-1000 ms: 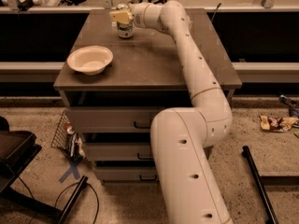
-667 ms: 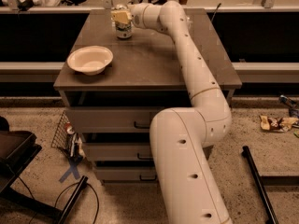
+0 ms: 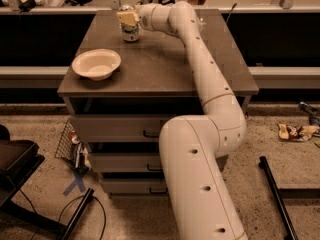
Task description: Pick 7up can
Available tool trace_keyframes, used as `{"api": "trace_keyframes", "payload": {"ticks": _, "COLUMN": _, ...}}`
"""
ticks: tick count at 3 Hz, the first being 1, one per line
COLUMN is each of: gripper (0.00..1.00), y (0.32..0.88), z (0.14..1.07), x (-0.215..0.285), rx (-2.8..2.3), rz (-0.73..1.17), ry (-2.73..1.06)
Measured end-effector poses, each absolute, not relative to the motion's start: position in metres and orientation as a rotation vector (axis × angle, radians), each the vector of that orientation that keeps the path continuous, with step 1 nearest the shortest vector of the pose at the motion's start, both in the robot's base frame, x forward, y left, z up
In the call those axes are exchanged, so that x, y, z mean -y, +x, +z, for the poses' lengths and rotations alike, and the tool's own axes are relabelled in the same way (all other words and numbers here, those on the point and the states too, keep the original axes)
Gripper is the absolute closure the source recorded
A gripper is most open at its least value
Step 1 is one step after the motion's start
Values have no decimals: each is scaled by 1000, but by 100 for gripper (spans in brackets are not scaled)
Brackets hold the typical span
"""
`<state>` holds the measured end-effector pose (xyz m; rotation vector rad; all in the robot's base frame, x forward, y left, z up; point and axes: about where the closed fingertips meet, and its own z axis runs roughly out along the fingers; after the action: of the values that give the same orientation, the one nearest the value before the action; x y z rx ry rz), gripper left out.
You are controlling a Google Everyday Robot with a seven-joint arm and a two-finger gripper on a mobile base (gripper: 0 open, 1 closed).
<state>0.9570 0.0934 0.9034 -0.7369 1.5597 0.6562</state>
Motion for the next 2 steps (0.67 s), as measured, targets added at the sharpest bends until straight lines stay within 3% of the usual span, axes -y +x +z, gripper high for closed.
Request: {"api": "trace_keyframes", "payload": {"ticks": 2, "gripper": 100, "y": 926, "z": 951, "x": -87, "rx": -1567, "rz": 631, "ry": -834}}
